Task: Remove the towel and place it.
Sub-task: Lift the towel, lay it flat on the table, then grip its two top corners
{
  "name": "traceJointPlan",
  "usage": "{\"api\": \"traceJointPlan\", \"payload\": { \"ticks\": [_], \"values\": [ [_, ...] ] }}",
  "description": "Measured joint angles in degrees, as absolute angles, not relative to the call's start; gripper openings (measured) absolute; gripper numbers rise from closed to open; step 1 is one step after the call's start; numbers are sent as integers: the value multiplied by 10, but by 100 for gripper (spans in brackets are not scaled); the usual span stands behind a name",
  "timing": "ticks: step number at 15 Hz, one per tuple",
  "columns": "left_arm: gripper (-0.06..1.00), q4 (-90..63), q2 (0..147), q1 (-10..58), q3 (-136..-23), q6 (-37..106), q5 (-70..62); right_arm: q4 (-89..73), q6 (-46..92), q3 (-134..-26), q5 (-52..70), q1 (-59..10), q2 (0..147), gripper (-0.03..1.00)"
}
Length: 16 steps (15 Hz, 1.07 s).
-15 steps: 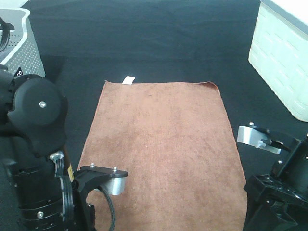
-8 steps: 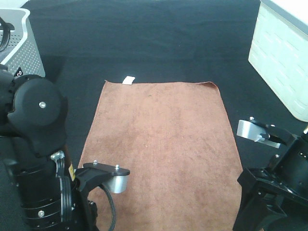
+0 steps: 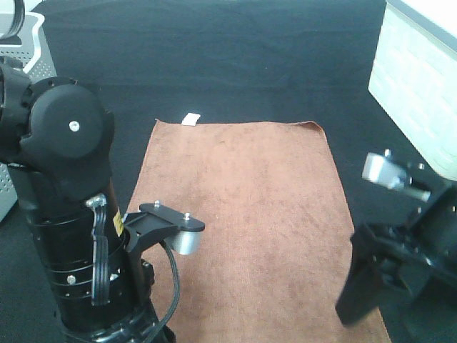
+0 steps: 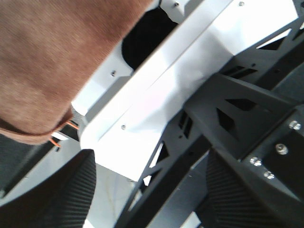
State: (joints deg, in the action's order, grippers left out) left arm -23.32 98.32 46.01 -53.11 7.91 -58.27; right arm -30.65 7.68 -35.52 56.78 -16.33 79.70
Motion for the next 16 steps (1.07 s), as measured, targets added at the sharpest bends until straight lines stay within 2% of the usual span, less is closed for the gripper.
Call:
{"api": "traceJointPlan", "payload": {
  "ticks": [7, 16],
  "values": [
    [63, -162, 983, 460, -533, 78, -580, -295, 48, -429, 564, -163, 787, 76],
    [63, -132, 983, 460, -534, 50, -541, -289, 38, -432, 552, -163, 787, 76]
  ]
}}
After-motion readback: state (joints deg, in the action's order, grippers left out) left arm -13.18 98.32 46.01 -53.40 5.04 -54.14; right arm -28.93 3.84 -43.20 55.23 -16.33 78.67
